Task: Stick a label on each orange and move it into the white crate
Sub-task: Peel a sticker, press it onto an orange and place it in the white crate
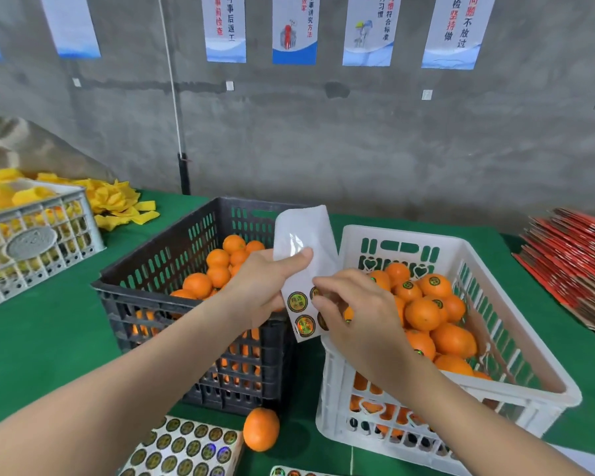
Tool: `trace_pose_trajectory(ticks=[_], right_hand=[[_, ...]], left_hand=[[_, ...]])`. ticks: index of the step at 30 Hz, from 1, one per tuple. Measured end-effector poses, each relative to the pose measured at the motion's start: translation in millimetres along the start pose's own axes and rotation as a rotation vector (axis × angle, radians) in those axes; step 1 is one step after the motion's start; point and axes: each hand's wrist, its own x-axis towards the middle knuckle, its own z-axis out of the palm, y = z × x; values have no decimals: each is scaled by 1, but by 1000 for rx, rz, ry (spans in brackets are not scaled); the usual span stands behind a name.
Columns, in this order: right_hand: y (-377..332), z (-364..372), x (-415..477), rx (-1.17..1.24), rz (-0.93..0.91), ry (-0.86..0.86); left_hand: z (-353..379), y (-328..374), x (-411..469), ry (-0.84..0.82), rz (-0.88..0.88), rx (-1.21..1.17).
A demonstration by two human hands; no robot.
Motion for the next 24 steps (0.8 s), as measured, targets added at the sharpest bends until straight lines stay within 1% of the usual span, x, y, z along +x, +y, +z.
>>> trace_pose_trajectory(ticks=[2, 6, 8, 10, 12, 14, 16, 18, 21, 22, 23, 24], right_hand=[[-1, 0, 1, 41, 27, 10], [-3, 3, 3, 17, 65, 24], [-4, 6, 4, -16, 85, 27], [-3, 9, 5, -20, 92, 11], [-2, 11, 5, 27, 117, 1], [-2, 13, 4, 92, 148, 19], [-2, 16, 5, 112, 152, 55], [-4, 19, 8, 78, 77, 86], [-8, 22, 9, 0, -139, 107], [-10, 21, 10, 25, -166, 128], [-13, 19, 12, 90, -137, 164], [-15, 16, 16, 179, -64, 204]], left_hand=[[-2, 2, -1, -4, 2, 15], [-5, 0, -6, -170, -73, -51], [-7, -4, -7, -199, -48, -49], [-8, -7, -7, -132, -2, 5], [-11, -7, -6, -70, 53, 77], [-14, -6, -5, -54, 105, 123], [-17, -4, -4, -38, 118, 135], [-18, -4, -4, -24, 86, 116], [-20, -4, -1, 10, 47, 120], [-22, -4, 1, 12, 40, 134], [-26, -3, 2, 5, 37, 157], [-31, -2, 3, -12, 33, 184]])
